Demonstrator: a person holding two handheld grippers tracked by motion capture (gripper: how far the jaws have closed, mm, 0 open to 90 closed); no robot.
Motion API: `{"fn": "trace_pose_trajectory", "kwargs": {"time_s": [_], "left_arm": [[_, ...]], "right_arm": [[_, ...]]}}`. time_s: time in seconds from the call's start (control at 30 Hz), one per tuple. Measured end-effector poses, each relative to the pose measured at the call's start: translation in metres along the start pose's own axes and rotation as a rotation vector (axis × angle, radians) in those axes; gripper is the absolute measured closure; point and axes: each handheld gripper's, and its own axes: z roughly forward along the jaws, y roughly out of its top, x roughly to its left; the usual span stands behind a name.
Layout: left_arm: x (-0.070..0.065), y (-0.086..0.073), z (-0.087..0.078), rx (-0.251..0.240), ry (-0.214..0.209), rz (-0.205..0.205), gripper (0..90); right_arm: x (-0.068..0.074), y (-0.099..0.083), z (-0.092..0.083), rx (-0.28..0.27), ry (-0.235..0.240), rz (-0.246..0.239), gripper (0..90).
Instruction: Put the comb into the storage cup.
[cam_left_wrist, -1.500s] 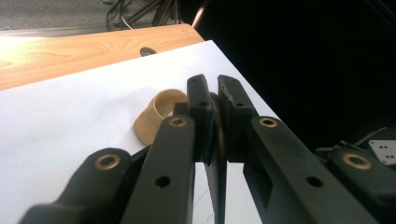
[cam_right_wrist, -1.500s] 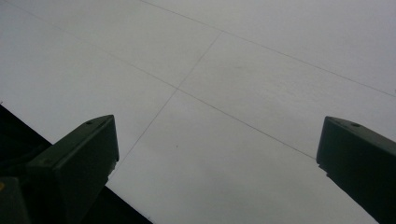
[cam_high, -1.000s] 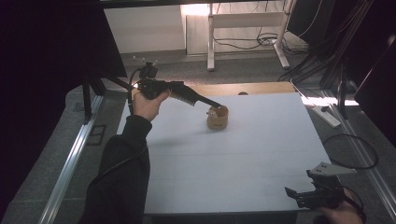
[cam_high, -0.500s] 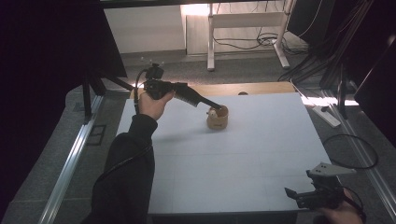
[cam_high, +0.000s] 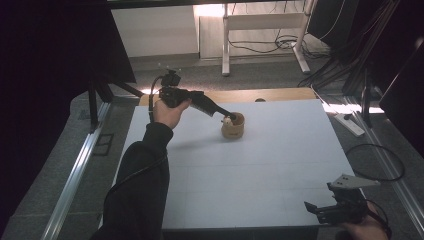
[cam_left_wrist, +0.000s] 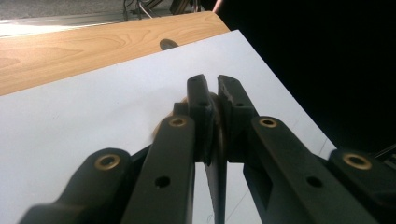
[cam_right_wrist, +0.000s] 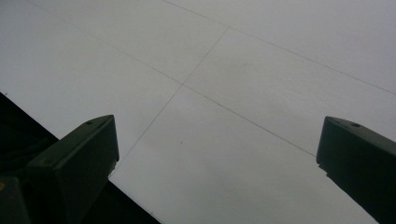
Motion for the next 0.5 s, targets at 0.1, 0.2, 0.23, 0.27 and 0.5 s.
{"fn": "trace_pose_trajectory", "kwargs": {"time_s": [0.1, 0.2, 0.23, 0.27, 0.5], "left_arm": [[0.001, 0.000, 0.003, 0.005, 0.006, 0.001, 83.4], [0.002, -0.001, 0.007, 0.011, 0.008, -0.002, 83.4], [0.002, -0.001, 0.008, 0.012, 0.009, -0.001, 83.4], [0.002, -0.001, 0.009, 0.014, 0.011, -0.002, 83.4], [0.004, -0.001, 0.017, 0.027, 0.015, -0.004, 83.4]], "right_arm": [[0.000, 0.000, 0.000, 0.002, 0.001, -0.002, 0.0], [0.000, 0.000, 0.000, 0.004, 0.002, -0.002, 0.0], [0.000, 0.000, 0.001, 0.004, 0.002, -0.002, 0.0], [0.000, 0.000, 0.001, 0.005, 0.002, -0.002, 0.0], [0.001, 0.000, 0.001, 0.012, 0.004, -0.004, 0.0]]}}
